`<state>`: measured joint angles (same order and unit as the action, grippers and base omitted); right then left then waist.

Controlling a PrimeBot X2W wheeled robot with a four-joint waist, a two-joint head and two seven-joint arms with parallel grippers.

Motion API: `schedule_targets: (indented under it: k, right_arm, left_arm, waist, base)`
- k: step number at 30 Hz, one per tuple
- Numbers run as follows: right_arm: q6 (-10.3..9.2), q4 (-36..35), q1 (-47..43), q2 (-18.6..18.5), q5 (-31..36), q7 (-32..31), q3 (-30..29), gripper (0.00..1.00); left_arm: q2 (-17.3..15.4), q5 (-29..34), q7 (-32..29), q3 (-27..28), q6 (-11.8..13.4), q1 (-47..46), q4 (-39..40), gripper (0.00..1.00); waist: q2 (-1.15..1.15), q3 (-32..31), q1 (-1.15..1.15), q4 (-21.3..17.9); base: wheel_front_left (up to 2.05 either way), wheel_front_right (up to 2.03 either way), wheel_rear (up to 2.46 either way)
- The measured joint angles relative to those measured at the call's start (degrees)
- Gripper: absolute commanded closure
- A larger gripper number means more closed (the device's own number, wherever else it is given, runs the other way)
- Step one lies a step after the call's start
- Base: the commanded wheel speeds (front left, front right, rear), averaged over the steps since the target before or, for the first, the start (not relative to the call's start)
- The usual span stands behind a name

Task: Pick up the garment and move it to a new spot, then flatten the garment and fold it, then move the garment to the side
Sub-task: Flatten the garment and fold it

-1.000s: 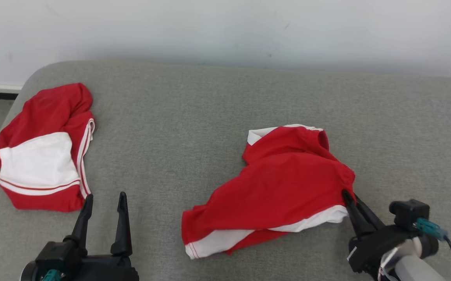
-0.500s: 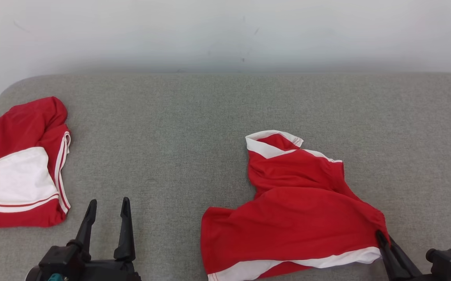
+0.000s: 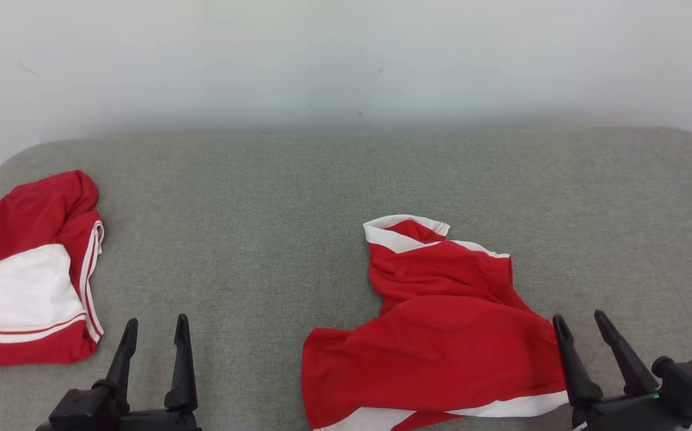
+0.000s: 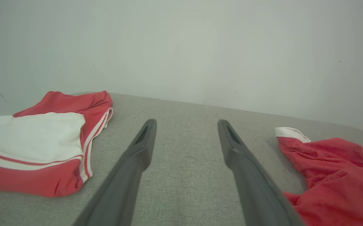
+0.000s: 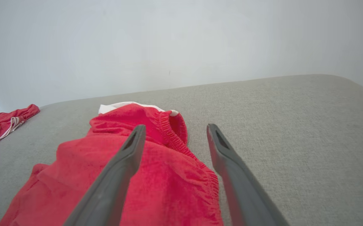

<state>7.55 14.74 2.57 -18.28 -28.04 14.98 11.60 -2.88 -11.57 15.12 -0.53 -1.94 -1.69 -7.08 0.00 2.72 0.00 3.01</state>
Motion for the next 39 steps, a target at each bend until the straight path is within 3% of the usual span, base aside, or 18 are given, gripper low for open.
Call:
schedule_targets:
  k: [12,39]
  right_arm:
    - [0.0,-9.27,-2.64,4.64,6.04,0.15,-3.63,0.0]
    - [0.0,-10.06,-5.53,6.2,9.51,0.15,-5.17,0.0]
  left_arm:
    - [0.0,0.98,0.0,1.03,-0.36,0.82,0.29,0.0]
    - [0.0,4.0,0.0,2.58,-0.62,3.26,1.16,0.0]
  waist:
    - [0.0,-1.62,0.0,-2.07]
    - [0.0,-3.46,0.0,-2.29]
  base:
    - [0.0,0.0,0.0]
    - [0.0,0.0,0.0]
